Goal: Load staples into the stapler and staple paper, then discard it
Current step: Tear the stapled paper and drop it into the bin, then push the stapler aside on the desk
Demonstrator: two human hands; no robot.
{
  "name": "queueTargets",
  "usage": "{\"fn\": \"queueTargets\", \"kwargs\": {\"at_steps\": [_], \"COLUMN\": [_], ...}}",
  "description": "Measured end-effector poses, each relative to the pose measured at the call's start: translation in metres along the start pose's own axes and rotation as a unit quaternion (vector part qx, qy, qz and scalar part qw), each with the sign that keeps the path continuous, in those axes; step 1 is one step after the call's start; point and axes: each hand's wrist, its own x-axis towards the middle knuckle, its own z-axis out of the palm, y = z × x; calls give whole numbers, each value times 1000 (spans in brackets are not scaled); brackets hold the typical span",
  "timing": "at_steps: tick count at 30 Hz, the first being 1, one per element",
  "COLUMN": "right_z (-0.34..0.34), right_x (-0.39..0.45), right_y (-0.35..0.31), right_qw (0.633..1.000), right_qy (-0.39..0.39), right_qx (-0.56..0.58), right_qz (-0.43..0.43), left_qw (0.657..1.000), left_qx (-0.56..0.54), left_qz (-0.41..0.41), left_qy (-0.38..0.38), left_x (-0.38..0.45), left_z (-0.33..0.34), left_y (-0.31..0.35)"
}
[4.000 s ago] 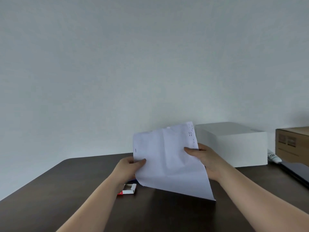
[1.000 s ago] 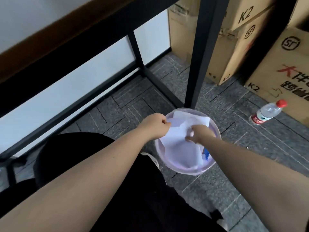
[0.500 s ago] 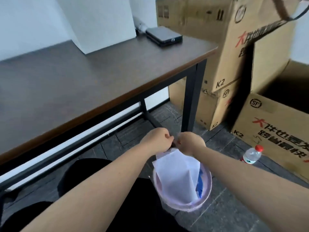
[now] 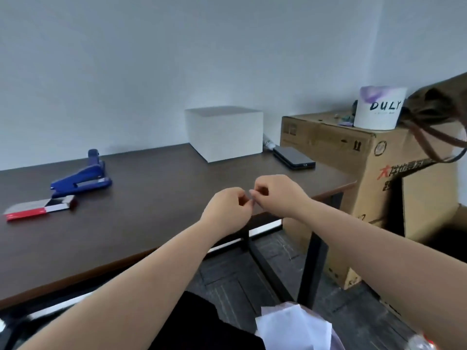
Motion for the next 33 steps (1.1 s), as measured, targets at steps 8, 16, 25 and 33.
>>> {"fn": "queueTargets", "kwargs": {"at_steps": [8, 16, 25, 33], "right_z": [72, 136, 172, 187], "right_x": [93, 174, 242, 268], "right_y": [-66, -126, -162, -168], "right_qw": [997, 990, 985, 983], "right_qy": [-71, -99, -95, -102], "right_qx": [21, -10, -14, 1], "right_qz": [-36, -103, -141, -154], "left_qw": [982, 960, 962, 902], "left_qx": [121, 180, 167, 288], "left_qz": [-134, -199, -190, -261], "left_qy": [54, 84, 104, 189], "left_x": [24, 45, 78, 92], "left_z": [-77, -119, -143, -185], "left_y": [-103, -186, -232, -266]}}
